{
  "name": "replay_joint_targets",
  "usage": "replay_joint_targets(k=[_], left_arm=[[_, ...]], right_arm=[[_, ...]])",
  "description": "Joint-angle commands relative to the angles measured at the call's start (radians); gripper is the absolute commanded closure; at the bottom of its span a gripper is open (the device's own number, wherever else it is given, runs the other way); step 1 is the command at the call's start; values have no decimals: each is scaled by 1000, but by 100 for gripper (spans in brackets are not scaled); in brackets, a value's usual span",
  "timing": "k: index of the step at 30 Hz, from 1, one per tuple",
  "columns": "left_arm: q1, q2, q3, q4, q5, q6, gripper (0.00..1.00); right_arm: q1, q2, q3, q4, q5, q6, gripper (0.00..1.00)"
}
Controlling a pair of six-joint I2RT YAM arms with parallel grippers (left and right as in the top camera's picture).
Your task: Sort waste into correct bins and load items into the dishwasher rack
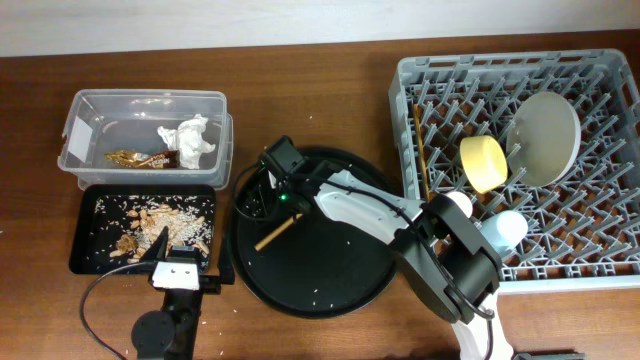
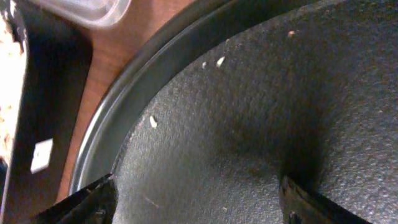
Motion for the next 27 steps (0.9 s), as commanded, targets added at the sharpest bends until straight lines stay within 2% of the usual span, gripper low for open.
replay_joint_targets(k=[1,4,7,9,10,11,12,13,15,19,21,22,24,27], left_arm=[[-5,-6,-5,-2,4,-6,1],[-5,-6,-5,-2,4,-5,1],[-5,-6,-5,-2,4,-6,1],[-5,-6,-5,-2,4,-6,1],[-5,-6,-5,-2,4,-6,1],[-5,-6,-5,-2,4,-5,1],[-5,-6,-5,-2,4,-6,1],[-5,-6,-5,-2,4,-6,1],[-5,-6,-5,-2,4,-6,1],[-5,-6,-5,-2,4,-6,1],[-5,-6,-5,-2,4,-6,1],[-5,-6,-5,-2,4,-6,1],[-5,-6,-5,-2,4,-6,1],[-5,-6,-5,-2,4,-5,1]], right_arm=[[-10,-37,-1,-230,-60,-83,17],[-21,-123,0,-356,113,-83,17],[-22,-253,0,-411,137,-78,17],[-22,-320,0,-482,137,16,18],[-22,-328,0,-531,146,68,22],[-24,-328,-1,-601,152,175,22],[-23,-315,-4,-669,139,342,23],[-19,-301,-12,-687,103,424,1],[-18,-287,-45,-678,47,478,1],[-43,-287,-201,-595,37,742,1],[-62,-287,-302,-483,66,837,14],[-64,-287,-346,-406,97,839,23],[-64,-287,-424,-283,134,841,48],[-64,-287,-456,-278,145,860,83]])
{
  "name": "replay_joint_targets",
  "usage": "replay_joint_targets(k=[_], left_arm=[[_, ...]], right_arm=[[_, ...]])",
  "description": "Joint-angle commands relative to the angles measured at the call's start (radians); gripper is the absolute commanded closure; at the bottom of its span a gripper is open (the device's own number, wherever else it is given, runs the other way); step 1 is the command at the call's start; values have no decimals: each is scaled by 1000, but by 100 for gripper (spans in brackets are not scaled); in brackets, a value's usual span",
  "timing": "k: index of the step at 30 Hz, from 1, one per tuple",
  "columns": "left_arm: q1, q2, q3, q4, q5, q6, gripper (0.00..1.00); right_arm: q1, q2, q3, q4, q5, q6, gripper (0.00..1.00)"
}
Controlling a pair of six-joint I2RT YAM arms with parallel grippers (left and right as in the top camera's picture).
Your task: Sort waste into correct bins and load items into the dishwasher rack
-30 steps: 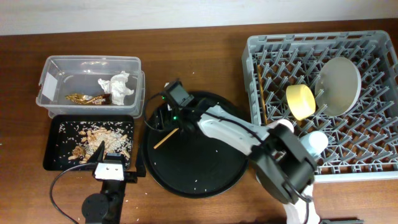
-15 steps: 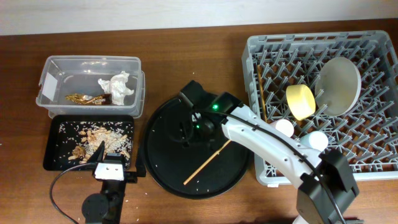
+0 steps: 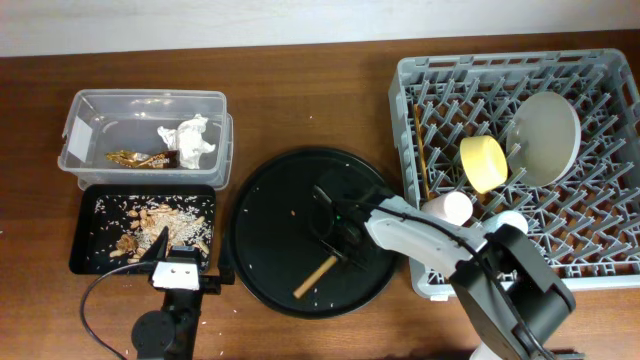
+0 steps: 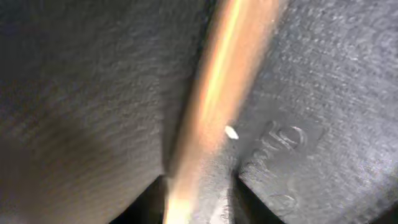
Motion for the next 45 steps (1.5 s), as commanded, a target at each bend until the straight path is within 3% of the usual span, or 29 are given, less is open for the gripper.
replay_joint_targets(k=[1,4,10,13,16,20,23,24,25,30,33,34,40,45], left_arm=[[-5,-6,-5,-2,4,-6,1],[-5,-6,-5,-2,4,-6,1],[-5,-6,-5,-2,4,-6,1],[-5,-6,-5,-2,4,-6,1],[-5,-6,-5,-2,4,-6,1],[-5,-6,-5,-3,4,-6,1],[-5,-6,-5,-2,4,-6,1],[-5,-6,-5,-2,4,-6,1],[-5,-6,-5,-2,4,-6,1],[-5,-6,-5,-2,4,-6,1],[-5,-6,-5,-2,4,-6,1],[-5,-6,-5,-2,4,-6,1],[-5,-6,-5,-2,4,-6,1],[-5,-6,-5,-2,4,-6,1]], right_arm=[[-2,23,-41,6,48,13,96],[-2,-18,-10,6,53,-149,96],[-63,-253,185,-65,92,-931,96],[-192,-323,277,-124,250,-1096,96],[-356,-307,285,-64,268,-1238,96],[-551,-179,285,33,180,-1255,96],[-563,-102,285,59,181,-1292,96],[-560,-83,285,56,180,-1307,87],[-554,-93,292,28,172,-1306,60],[-536,-316,482,-194,-70,-1252,43],[-433,-540,526,-332,-97,-1249,39],[-394,-589,526,-363,-97,-1249,1],[-234,-792,526,-492,-98,-1251,2],[-234,-898,525,-585,235,-1300,1]])
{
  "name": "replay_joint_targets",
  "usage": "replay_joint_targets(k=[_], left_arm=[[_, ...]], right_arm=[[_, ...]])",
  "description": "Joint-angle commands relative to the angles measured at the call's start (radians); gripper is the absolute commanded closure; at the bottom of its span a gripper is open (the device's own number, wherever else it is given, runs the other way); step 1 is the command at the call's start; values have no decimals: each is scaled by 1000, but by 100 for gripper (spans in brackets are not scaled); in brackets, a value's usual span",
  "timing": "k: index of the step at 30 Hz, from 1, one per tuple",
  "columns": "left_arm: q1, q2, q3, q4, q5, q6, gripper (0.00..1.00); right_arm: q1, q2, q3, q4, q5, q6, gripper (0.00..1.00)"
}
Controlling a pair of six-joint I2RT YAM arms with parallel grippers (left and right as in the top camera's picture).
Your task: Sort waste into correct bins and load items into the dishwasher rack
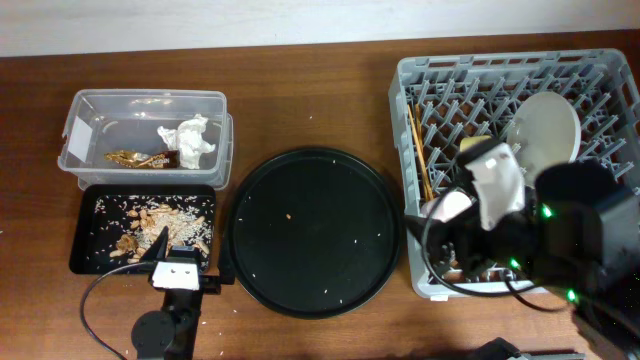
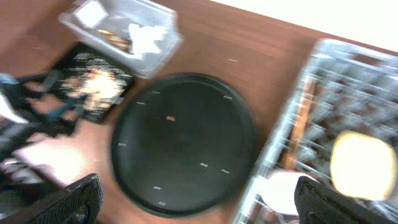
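The round black tray [image 1: 310, 232] holds only a few crumbs. Wooden chopsticks [image 1: 417, 150] lie along the left side of the grey dishwasher rack [image 1: 410, 80], which also carries a pale plate [image 1: 548, 130], a yellow item [image 1: 470, 147] and a white cup [image 1: 450, 207]. My right arm [image 1: 545, 240] is raised over the rack's front left corner. My right gripper [image 2: 199, 204] looks down from high up, open, its fingers [image 2: 78, 199] far apart with nothing between them. My left gripper [image 1: 160, 255] rests at the black bin's front edge; its jaws are too small to read.
A clear bin [image 1: 90, 110] at the back left holds a crumpled napkin [image 1: 190, 140] and a wrapper. In front of it a black bin [image 1: 95, 215] holds food scraps. A cable runs along the table's front left.
The chopstick that lay on the tray's front part is gone from it. My right gripper was low on the tray against that chopstick; now it is high over the rack's front left, open.
At first my right gripper was open at the tray's left side beside a chopstick. Then it was at the tray's middle with the chopstick close between its fingers. Now the tray is bare of it and the arm is raised over the rack. The left arm stayed put.
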Motion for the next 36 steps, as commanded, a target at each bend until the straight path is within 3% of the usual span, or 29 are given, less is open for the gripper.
replay_joint_targets(k=[1,4,8,13,17,21,23,36], left_arm=[[-5,-6,-5,-2,4,-5,1],[-5,-6,-5,-2,4,-5,1],[-5,-6,-5,-2,4,-6,1],[-5,-6,-5,-2,4,-6,1],[-5,-6,-5,-2,4,-6,1],[-5,-6,-5,-2,4,-5,1],[-5,-6,-5,-2,4,-6,1],[-5,-6,-5,-2,4,-6,1]], right_arm=[[5,-85,-1,-10,217,-55,1],[-113,-233,-143,275,218,-130,1],[-254,-502,-618,522,217,-134,1],[-270,-826,-1112,727,187,-134,2],[-270,-986,-1328,813,164,-134,2],[-270,-986,-1545,1124,132,-134,2],[-268,-986,-1581,1193,139,-134,2],[-268,-983,-1581,1194,139,-134,1]])
